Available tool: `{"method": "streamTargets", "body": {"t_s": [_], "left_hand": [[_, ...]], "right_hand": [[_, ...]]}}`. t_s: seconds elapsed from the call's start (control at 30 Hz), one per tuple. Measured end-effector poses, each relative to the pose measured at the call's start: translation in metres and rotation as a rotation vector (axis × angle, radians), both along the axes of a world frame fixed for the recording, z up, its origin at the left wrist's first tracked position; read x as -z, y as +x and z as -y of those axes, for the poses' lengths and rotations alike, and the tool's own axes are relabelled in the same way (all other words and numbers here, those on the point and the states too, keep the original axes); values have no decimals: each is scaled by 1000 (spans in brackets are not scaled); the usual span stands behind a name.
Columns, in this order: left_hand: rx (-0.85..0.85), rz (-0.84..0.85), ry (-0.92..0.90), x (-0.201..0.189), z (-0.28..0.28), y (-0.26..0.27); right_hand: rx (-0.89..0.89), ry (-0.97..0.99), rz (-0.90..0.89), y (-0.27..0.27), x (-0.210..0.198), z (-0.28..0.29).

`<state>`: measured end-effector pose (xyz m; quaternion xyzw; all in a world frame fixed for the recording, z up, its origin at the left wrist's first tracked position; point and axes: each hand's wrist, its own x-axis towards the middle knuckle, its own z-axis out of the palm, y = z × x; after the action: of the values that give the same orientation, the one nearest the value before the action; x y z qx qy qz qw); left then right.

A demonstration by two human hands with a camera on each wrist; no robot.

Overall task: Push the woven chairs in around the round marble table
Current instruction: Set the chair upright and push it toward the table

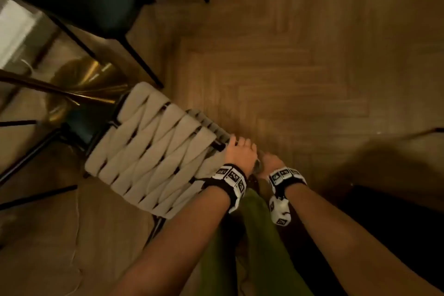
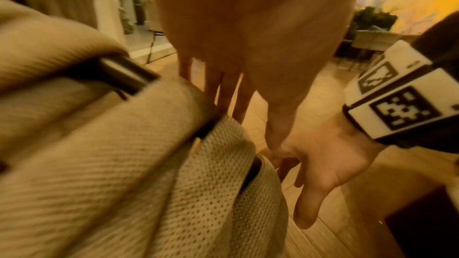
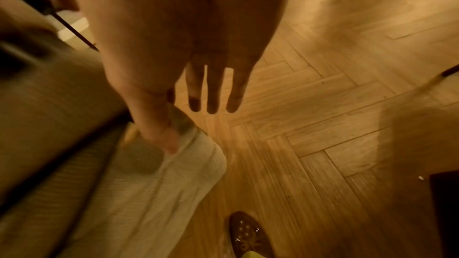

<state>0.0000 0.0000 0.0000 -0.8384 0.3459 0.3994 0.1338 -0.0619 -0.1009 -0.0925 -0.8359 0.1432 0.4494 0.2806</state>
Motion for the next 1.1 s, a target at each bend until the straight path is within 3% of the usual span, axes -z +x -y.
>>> {"method": "streamTargets", "body": {"t_s": [0.1, 0.2, 0.37, 0.53, 0.87, 1.1], "left_hand": [[143, -50, 216, 31, 16, 1], [273, -110, 235, 49, 26, -2], [282, -144, 203, 71, 42, -13], [266, -178, 225, 63, 40, -11], [129, -18, 172, -15, -8, -4], [73, 23, 54, -122, -34, -8]], "right_hand": [[5, 12, -43, -1, 33, 8], [-15, 58, -102, -4, 55, 12], [-38, 47, -90, -2, 84, 17], [-79, 80, -40, 1, 81, 20], [-224, 209, 145, 1, 19, 12], [-303, 233, 240, 2, -20, 33]]}}
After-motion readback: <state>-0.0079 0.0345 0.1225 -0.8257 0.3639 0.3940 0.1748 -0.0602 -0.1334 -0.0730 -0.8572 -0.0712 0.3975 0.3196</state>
